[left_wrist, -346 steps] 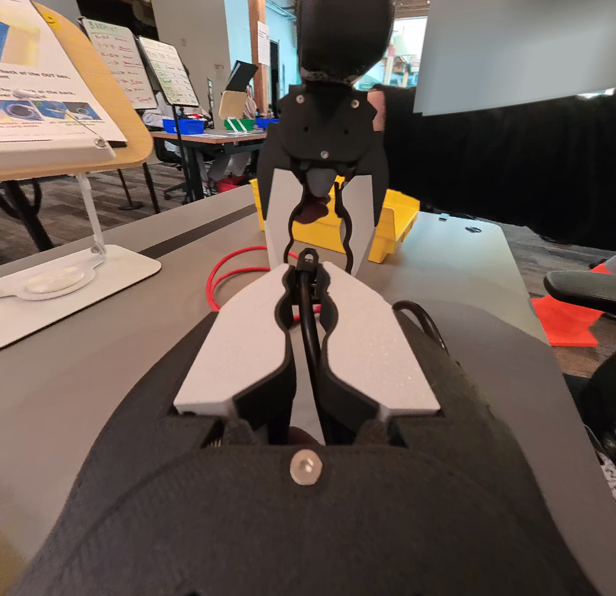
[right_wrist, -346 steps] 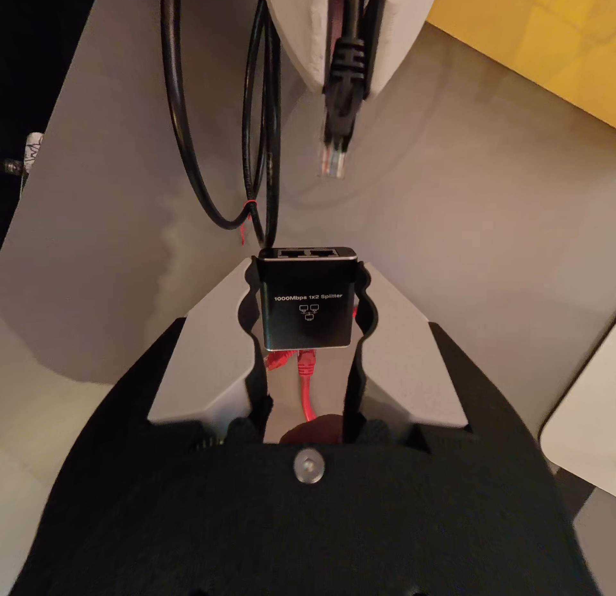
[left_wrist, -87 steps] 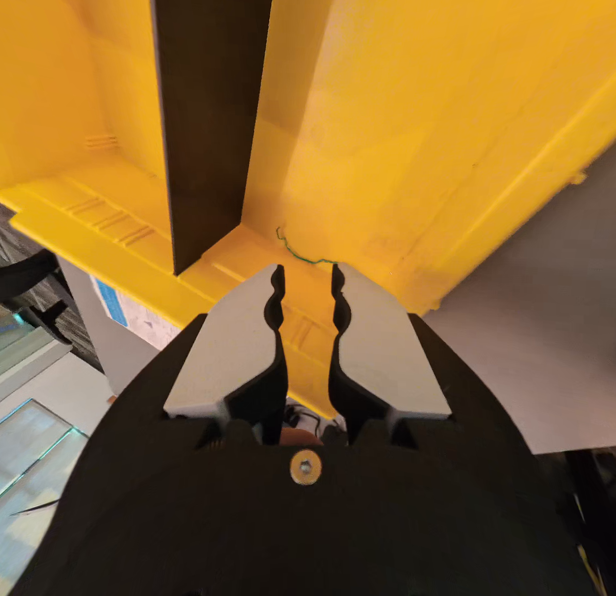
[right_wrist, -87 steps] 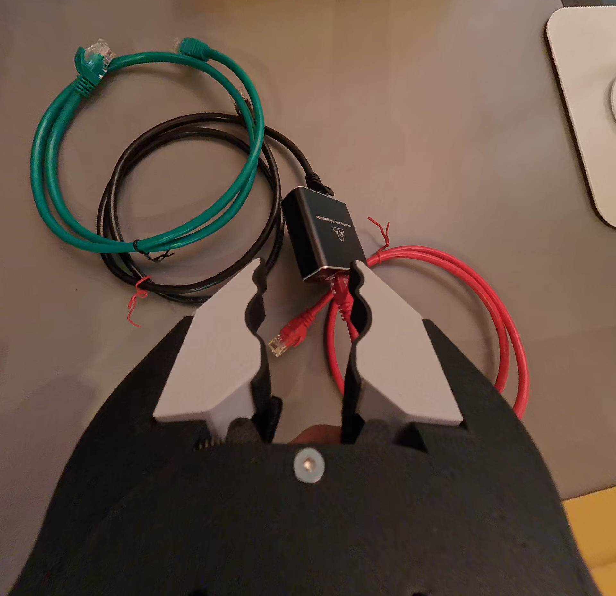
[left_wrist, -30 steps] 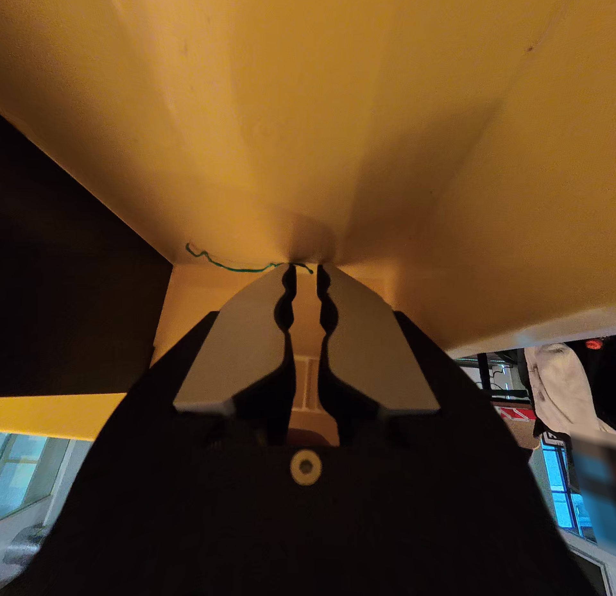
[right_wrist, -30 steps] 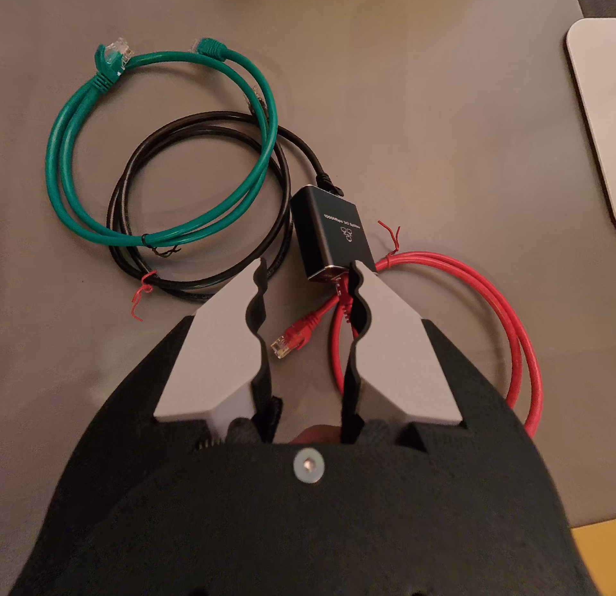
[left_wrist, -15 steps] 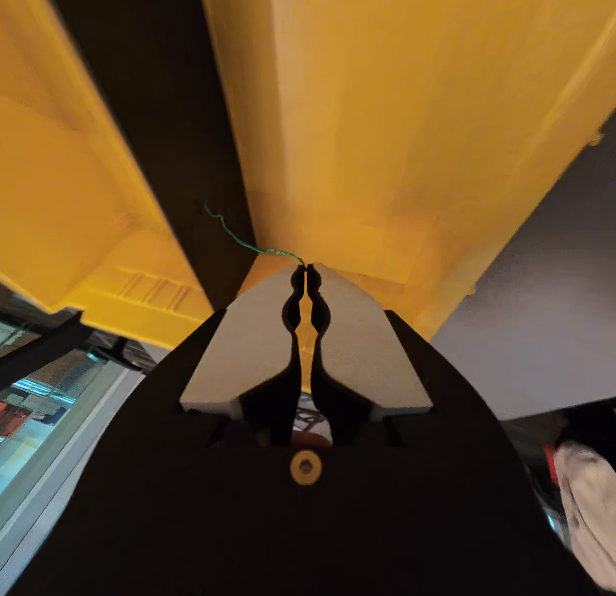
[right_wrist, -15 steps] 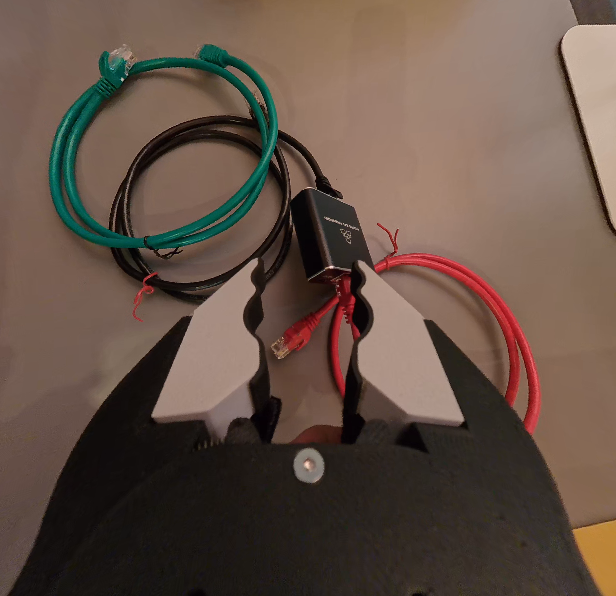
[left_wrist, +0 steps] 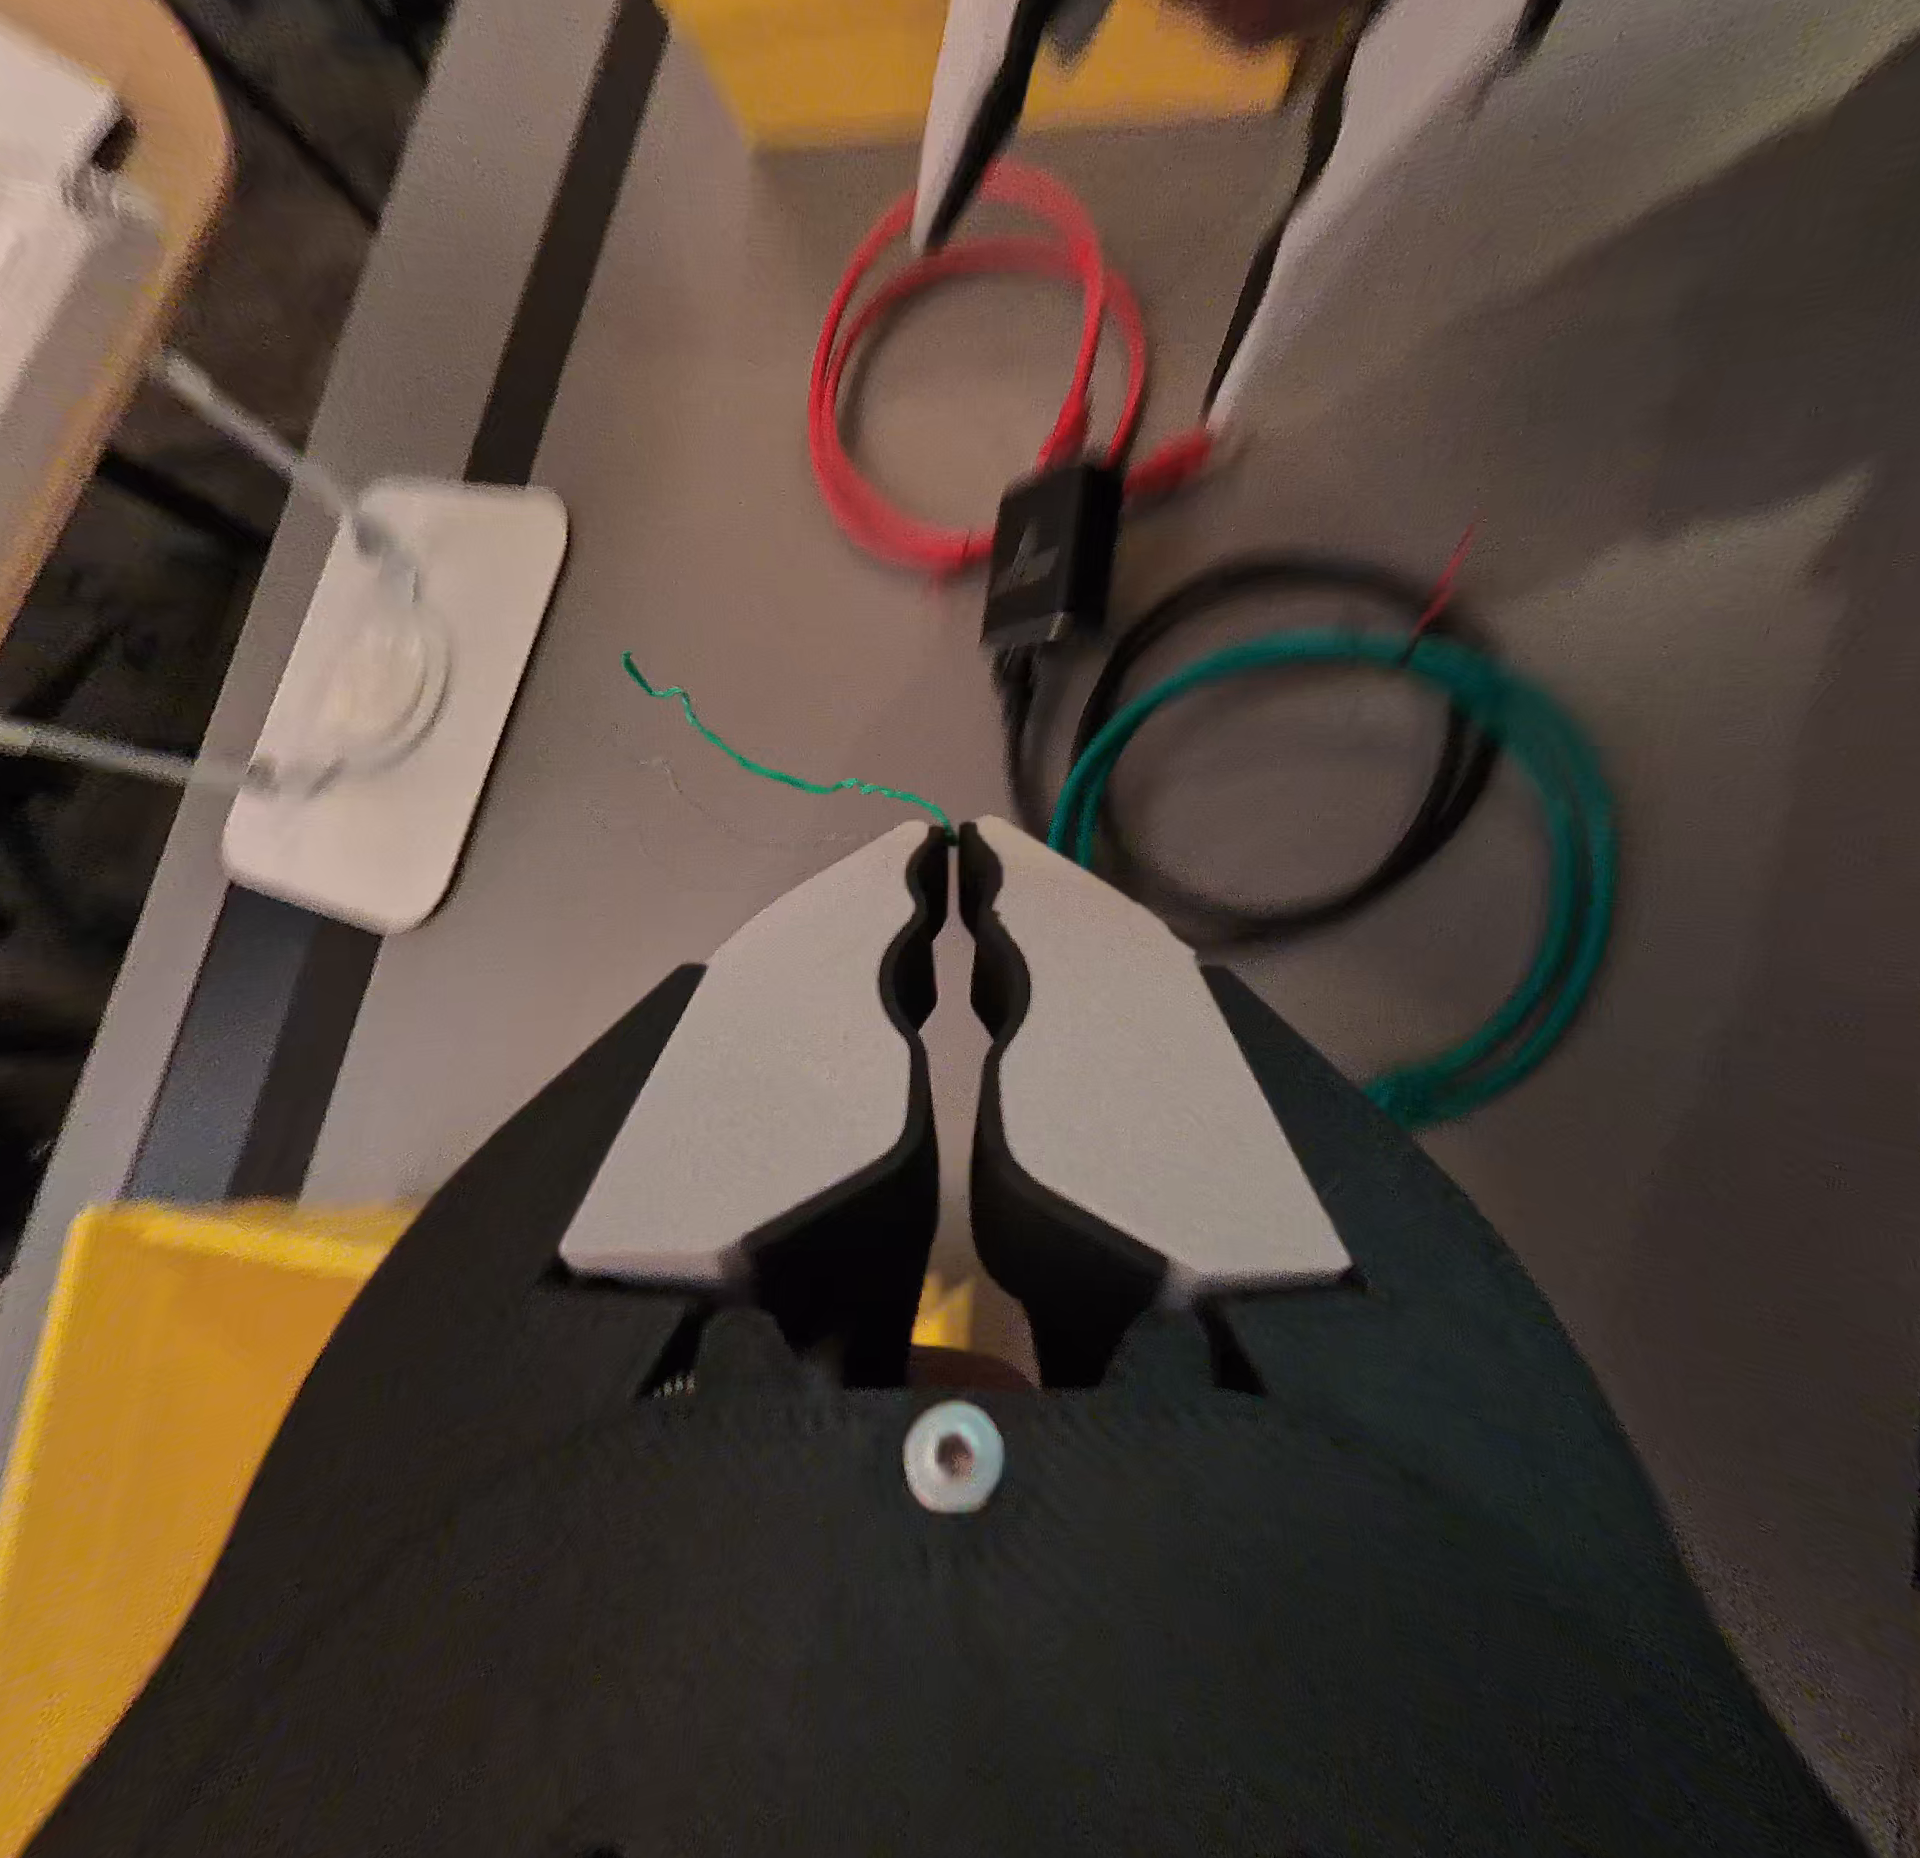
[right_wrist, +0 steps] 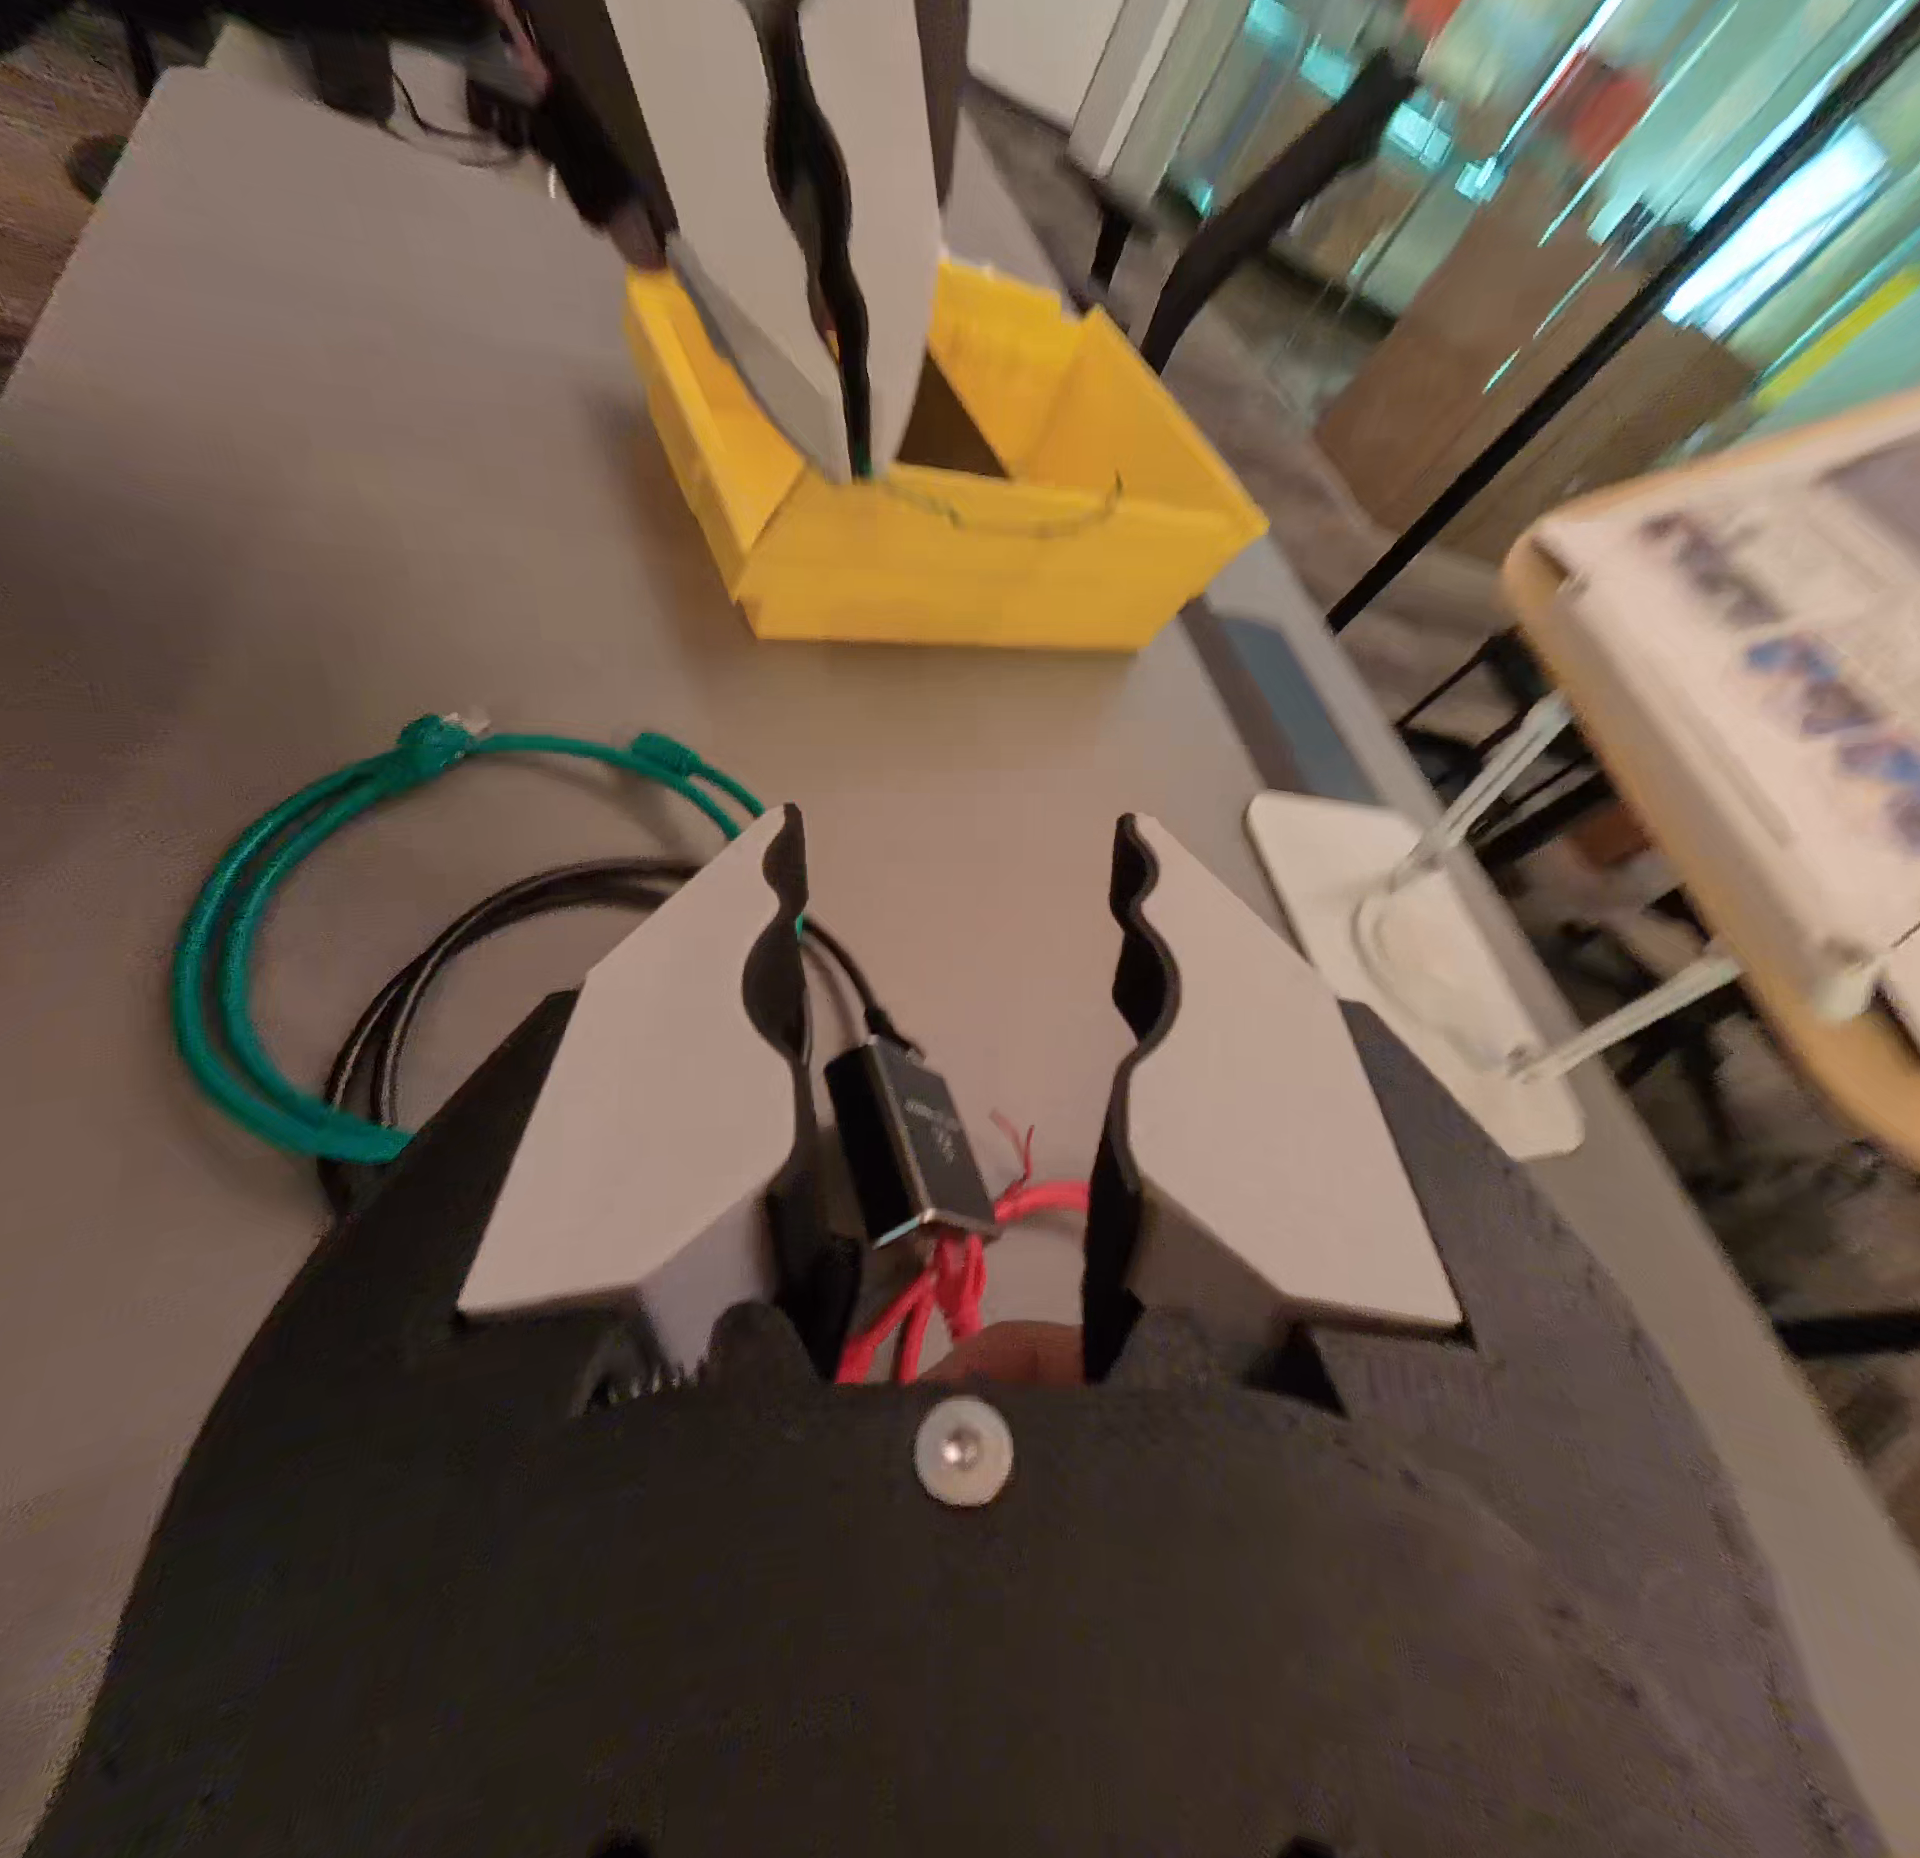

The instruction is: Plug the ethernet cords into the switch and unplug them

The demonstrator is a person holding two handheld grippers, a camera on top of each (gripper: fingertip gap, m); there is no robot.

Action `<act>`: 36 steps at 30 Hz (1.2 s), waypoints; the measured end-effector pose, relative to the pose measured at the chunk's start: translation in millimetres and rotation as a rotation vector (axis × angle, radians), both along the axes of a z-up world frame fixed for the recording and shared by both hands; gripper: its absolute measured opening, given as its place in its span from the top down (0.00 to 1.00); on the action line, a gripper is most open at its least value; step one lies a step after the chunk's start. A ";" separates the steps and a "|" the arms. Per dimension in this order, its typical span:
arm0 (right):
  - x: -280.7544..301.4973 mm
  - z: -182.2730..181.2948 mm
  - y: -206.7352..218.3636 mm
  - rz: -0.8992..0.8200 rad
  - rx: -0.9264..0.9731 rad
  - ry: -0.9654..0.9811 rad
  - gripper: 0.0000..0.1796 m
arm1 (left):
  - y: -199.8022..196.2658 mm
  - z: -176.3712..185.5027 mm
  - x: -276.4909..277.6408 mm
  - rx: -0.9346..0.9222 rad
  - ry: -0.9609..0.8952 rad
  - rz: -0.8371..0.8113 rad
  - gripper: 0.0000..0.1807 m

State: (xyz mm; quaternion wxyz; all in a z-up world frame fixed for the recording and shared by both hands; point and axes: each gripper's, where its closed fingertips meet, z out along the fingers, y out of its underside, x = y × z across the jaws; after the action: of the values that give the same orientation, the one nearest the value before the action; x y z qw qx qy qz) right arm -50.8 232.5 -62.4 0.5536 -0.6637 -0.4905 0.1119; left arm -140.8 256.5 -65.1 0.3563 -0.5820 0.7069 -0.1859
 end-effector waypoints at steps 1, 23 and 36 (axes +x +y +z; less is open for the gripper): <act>-5.4 5.5 -2.1 0.011 0.061 0.003 0.69 | -12.2 3.4 13.9 -0.044 -0.062 -0.023 0.99; -22.1 17.7 -9.3 -0.003 0.416 -0.138 1.00 | -64.9 29.7 69.1 -0.551 -0.519 -0.130 0.99; -13.7 17.7 -17.5 0.196 -0.458 0.609 1.00 | -18.8 10.0 63.5 0.087 -0.465 0.111 0.72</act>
State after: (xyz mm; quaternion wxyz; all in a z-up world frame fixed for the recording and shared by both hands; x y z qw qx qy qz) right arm -64.5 215.0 -44.7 0.4978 -0.6567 -0.3272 0.4625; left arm -77.3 237.7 -55.0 0.5437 -0.5457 0.5803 -0.2644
